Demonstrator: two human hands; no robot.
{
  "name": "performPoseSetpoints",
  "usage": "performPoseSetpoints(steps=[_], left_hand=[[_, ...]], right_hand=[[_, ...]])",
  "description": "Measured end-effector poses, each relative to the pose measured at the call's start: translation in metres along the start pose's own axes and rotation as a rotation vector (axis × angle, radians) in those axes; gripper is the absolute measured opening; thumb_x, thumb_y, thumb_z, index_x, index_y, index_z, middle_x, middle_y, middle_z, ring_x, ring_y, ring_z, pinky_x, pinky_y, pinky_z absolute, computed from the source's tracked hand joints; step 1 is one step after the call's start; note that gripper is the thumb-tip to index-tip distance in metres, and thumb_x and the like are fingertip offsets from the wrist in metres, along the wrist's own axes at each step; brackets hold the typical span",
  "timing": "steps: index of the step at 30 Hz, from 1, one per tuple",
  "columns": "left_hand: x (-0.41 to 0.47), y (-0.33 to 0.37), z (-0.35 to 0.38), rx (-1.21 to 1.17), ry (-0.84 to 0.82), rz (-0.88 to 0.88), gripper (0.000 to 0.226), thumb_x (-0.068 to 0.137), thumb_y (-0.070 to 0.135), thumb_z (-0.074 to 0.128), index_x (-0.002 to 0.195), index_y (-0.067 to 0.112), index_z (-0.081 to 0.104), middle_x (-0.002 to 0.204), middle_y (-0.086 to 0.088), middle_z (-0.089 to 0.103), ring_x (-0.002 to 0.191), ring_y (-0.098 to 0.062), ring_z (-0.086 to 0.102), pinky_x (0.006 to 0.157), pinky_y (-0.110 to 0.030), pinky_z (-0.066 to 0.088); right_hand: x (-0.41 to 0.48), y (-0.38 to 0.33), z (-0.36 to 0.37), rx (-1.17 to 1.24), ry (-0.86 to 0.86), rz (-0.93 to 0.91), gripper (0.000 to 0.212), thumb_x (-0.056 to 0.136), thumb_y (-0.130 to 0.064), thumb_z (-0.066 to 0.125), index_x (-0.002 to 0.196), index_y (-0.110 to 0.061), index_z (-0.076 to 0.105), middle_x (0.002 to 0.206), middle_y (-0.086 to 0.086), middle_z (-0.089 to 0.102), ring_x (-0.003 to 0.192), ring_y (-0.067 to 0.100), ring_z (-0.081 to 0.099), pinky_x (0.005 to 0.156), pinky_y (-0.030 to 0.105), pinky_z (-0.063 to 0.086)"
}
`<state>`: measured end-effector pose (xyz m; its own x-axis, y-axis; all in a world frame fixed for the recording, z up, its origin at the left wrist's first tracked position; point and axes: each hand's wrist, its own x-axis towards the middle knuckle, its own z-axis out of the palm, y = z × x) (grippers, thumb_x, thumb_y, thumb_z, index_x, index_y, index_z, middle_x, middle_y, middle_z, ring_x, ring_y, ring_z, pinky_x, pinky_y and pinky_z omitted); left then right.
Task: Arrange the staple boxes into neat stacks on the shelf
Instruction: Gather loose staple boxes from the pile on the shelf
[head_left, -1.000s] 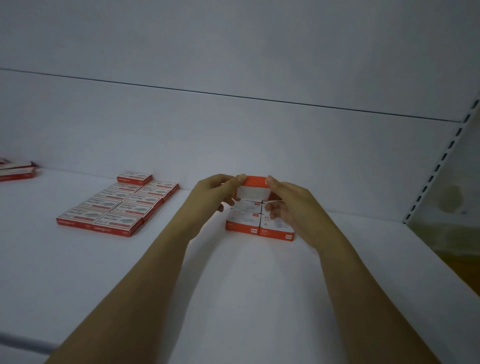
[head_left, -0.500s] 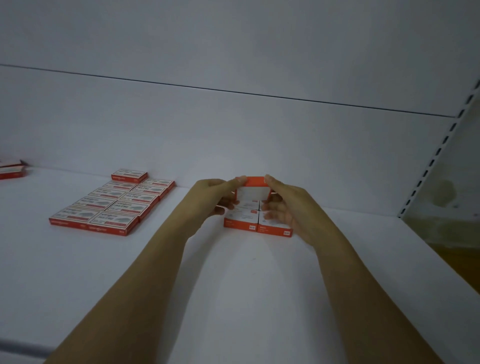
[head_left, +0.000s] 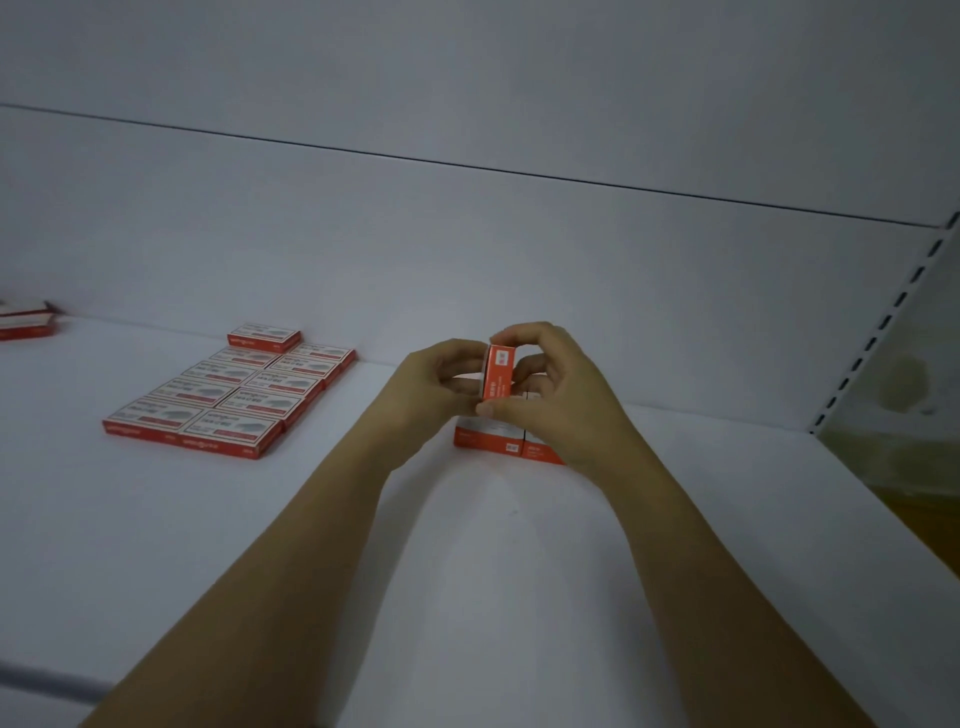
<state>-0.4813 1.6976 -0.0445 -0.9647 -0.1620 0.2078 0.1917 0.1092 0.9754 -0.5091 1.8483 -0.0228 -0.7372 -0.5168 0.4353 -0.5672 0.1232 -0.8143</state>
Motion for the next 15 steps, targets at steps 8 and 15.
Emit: performPoseSetpoints(steps=[8,15], left_hand=[[-0.001,0.005,-0.003,-0.016,0.073,0.022,0.057,0.071,-0.012,0.071,0.121,0.012,0.056,0.109,0.001,0.068,0.089,-0.012,0.068,0.074,-0.022,0.058],[-0.006,0.016,0.009,0.181,0.107,0.171,0.051,0.065,0.000,0.081,0.108,0.018,0.059,0.108,0.006,0.064,0.087,-0.016,0.063,0.078,-0.034,0.058]], right_hand=[[0.001,0.005,-0.020,0.004,0.033,0.138,0.044,0.079,-0.007,0.072,0.113,-0.025,0.052,0.114,-0.003,0.063,0.098,0.010,0.064,0.065,0.014,0.054],[0.003,0.020,-0.019,-0.115,0.043,0.226,0.038,0.084,-0.006,0.066,0.112,-0.021,0.047,0.107,0.001,0.063,0.089,0.010,0.064,0.058,0.009,0.050]])
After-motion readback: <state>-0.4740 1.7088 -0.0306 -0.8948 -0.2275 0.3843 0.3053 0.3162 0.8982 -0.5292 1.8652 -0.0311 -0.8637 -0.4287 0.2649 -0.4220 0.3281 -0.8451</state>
